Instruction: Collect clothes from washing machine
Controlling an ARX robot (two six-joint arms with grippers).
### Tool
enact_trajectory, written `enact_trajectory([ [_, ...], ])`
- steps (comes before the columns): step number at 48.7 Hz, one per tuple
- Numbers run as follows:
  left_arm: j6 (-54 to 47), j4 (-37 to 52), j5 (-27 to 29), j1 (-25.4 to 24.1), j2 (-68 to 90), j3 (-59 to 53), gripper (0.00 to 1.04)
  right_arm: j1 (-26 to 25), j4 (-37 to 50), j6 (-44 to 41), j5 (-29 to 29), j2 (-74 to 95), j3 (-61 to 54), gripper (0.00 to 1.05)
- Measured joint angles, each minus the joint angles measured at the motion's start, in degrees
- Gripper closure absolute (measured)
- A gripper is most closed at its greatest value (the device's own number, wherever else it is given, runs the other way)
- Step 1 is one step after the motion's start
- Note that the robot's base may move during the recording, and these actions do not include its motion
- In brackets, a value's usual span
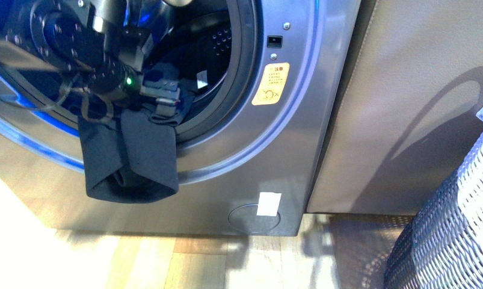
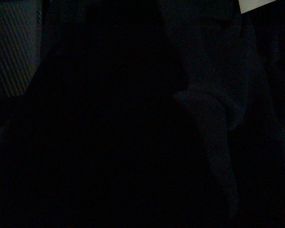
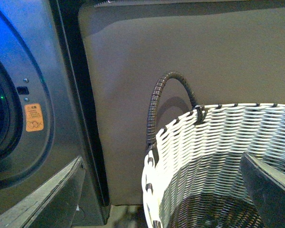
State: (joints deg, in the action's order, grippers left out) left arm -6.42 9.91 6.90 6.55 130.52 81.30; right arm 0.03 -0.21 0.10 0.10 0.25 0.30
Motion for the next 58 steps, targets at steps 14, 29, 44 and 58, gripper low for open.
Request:
enact_trajectory([
  [14,-0.35,4.28,-4.00,0.13,-5.73,-9.55,0.83,0.00,0.00,0.00,0.00,0.00,0.00,0.07],
  [29,-1.62,11.43,-9.16,-1.25,-15.58,-22.99,0.89,0.00,0.00,0.00,0.00,0.00,0.00,0.07],
  [44,-2.47,12.15,-16.09,-2.64,-28.76,-32.87,0.89,0.00,0.00,0.00,0.00,0.00,0.00,0.07],
  [58,-2.49,7.91,-20.85,-2.23,-44.22,-34.84,0.89,0.00,0.00,0.00,0.00,0.00,0.00,0.07],
])
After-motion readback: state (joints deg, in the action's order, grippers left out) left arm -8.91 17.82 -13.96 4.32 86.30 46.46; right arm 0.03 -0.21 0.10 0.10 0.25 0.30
